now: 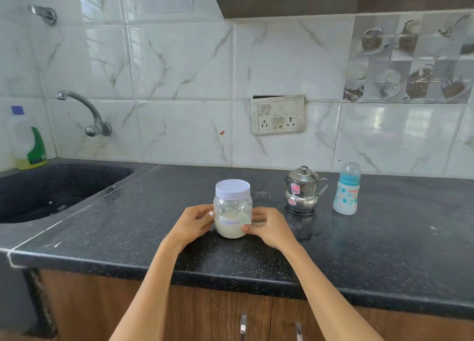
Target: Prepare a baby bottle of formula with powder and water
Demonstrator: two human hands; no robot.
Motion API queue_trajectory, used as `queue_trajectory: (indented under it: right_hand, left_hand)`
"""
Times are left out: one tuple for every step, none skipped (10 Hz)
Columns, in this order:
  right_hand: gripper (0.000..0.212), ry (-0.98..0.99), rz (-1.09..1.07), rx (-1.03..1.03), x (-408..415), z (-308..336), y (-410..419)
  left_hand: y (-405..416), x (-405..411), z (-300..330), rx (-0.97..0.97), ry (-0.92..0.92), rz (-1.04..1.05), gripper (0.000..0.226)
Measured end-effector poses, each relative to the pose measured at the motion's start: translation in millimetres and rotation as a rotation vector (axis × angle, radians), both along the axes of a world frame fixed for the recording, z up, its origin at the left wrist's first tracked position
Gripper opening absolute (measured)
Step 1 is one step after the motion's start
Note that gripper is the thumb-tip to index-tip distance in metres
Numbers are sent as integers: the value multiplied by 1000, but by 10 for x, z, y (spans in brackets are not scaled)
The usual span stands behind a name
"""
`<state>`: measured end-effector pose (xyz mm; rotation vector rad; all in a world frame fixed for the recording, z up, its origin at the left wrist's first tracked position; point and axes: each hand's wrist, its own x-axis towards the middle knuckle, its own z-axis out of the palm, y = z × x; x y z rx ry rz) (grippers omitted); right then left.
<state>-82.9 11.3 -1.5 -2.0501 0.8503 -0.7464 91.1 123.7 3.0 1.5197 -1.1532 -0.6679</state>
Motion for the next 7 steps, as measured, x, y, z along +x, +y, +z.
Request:
queue_trajectory:
  right_hand:
    - [51, 65, -7, 5, 174, 114, -244]
    - [49, 93, 8, 35, 364, 165, -510]
    - [49, 77, 8, 53, 555, 134, -776]
    - [45, 51, -7, 55, 688, 102, -976]
    - [42, 18, -6, 49, 787, 24, -1142]
    - [40, 6, 3, 51, 811, 19, -1195]
    - [40, -15, 25, 48, 798, -20, -1123]
  left_hand:
    - [-254, 109, 41, 16, -74, 53, 31]
    - [-534, 236, 59, 16, -75, 102, 30]
    - [-772, 322, 52, -5, -77, 139, 30]
    - [-968, 378, 39, -33, -66, 160, 31]
    - [-1119, 481, 7, -47, -85, 178, 31]
    - [-1230, 623, -70, -21, -98, 177, 30]
    - [-1227, 587, -113, -46, -114, 290, 30]
